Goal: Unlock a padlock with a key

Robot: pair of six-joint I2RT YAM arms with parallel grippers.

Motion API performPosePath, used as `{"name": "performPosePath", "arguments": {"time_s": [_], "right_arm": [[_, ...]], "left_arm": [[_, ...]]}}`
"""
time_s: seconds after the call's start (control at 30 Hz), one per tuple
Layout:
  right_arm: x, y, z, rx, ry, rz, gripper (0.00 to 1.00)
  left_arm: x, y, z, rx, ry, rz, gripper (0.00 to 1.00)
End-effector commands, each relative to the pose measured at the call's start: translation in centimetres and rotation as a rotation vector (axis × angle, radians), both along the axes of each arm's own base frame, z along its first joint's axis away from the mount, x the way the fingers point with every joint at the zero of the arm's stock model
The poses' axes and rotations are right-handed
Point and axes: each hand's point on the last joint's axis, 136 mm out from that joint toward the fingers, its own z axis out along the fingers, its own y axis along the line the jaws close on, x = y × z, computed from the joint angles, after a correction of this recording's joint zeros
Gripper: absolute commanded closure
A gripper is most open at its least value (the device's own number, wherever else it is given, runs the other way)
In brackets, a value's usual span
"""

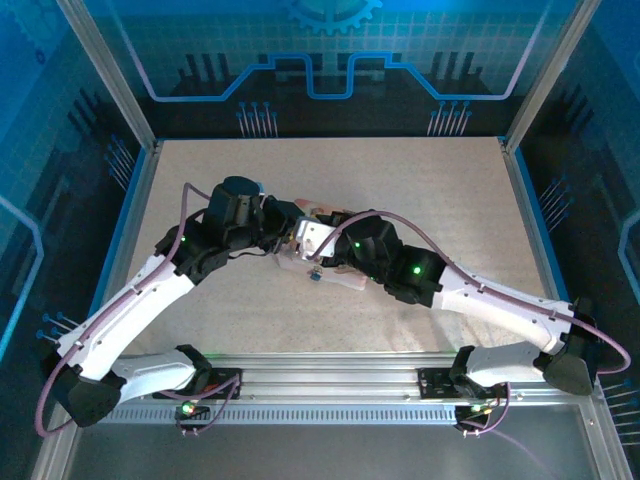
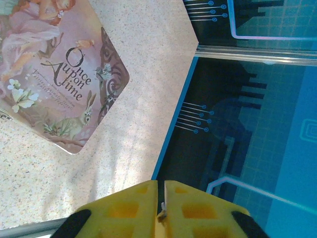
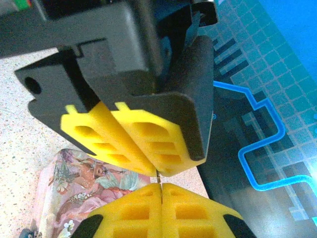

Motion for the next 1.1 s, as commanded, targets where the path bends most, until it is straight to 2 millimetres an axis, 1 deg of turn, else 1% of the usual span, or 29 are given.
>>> {"name": "performPosePath", "arguments": {"time_s": [0.0, 0.07, 0.1, 0.23, 0.37, 0.5, 0.6, 0.67, 0.8, 0.9, 0.97, 1.0, 1.07], "right_arm": [[0.0, 0.2, 0.8, 0.019, -0.032, -0.014, 1.00], [0.0, 0.1, 0.8, 0.025, -0.023, -0.019, 0.98], [-0.1, -0.1, 0.9, 0.035, -0.014, -0.021, 0.96], [-0.9, -0.8, 0.8, 0.086, 0.081, 0.004, 0.80], [-2.2, -2.1, 0.9, 0.196, 0.260, 0.057, 0.65], [-3.0, -3.5, 1.4, 0.382, 0.498, 0.131, 0.53], [-2.9, -4.4, 1.8, 0.543, 0.671, 0.170, 0.49], [-2.4, -5.0, 1.9, 0.638, 0.772, 0.179, 0.49], [-1.7, -5.6, 1.9, 0.786, 0.948, 0.221, 0.46], [-1.6, -5.6, 2.2, 0.856, 1.024, 0.274, 0.43], [-1.7, -5.5, 2.9, 0.879, 1.040, 0.307, 0.42], [-1.8, -5.4, 2.5, 0.889, 1.048, 0.321, 0.40], [-2.0, -5.3, 2.8, 0.906, 1.059, 0.343, 0.39]], "left_arm": [[-0.2, -0.2, -0.9, 0.005, 0.020, -0.013, 0.94], [-0.2, -0.1, -0.9, 0.013, 0.009, -0.018, 1.00], [-0.2, -0.1, -0.9, 0.020, 0.000, -0.021, 1.00], [0.2, -0.1, -0.4, 0.052, -0.081, -0.049, 1.00], [0.5, -0.3, 0.7, 0.099, -0.249, -0.107, 1.00], [0.4, -0.6, 2.2, 0.158, -0.449, -0.192, 1.00], [-0.3, -1.3, 3.5, 0.180, -0.586, -0.277, 1.00], [-0.9, -1.9, 4.2, 0.194, -0.657, -0.340, 1.00], [-1.9, -2.9, 5.1, 0.211, -0.746, -0.451, 1.00], [-2.6, -3.4, 5.6, 0.214, -0.797, -0.514, 1.00], [-2.9, -3.6, 5.7, 0.223, -0.820, -0.539, 1.00], [-3.0, -3.6, 5.8, 0.226, -0.830, -0.547, 1.00], [-3.2, -3.6, 5.9, 0.228, -0.843, -0.559, 1.00]]}}
